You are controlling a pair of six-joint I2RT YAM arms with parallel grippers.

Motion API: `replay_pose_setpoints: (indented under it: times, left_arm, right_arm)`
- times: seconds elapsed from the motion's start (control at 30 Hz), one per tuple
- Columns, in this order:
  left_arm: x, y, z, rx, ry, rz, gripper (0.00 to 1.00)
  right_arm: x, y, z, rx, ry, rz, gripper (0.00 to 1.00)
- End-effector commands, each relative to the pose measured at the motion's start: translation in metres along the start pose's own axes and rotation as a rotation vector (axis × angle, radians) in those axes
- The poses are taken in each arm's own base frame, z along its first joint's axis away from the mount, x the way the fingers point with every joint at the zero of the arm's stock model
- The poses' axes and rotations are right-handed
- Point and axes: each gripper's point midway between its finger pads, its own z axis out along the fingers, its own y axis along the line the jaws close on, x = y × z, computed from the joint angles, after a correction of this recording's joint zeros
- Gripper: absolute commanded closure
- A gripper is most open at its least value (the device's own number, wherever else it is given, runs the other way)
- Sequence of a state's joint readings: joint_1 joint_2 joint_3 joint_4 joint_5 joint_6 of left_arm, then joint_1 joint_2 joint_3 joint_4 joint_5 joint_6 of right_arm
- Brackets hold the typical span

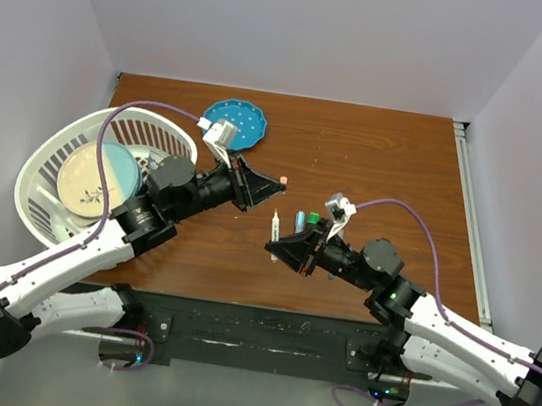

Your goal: Insert the pens into the pen caps

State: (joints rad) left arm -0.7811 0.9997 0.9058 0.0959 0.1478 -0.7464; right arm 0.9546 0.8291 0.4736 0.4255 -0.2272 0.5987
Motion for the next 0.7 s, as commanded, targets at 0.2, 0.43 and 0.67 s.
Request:
replay_pose_setpoints:
  times: [0.2,0.43,0.67]
  left_arm:
    - [-0.016,-0.022,-0.015,0.122,-0.108,-0.025,1.0]
    - [-0.009,-0.023,-0.015,0.143,-0.092,-0.047,1.0]
    - [-0.018,-0.031,-0.018,0.171,-0.127,-0.054,1.0]
  right_arm:
    - [-0.047,0.021,0.006,-0.037,-0.137,-0.032,1.0]
    - [-0.046,0.017,0.007,-0.016,-0.141,-0.017,1.0]
    - [-0.043,0.014,0.007,-0.008,-0.134,-0.01,1.0]
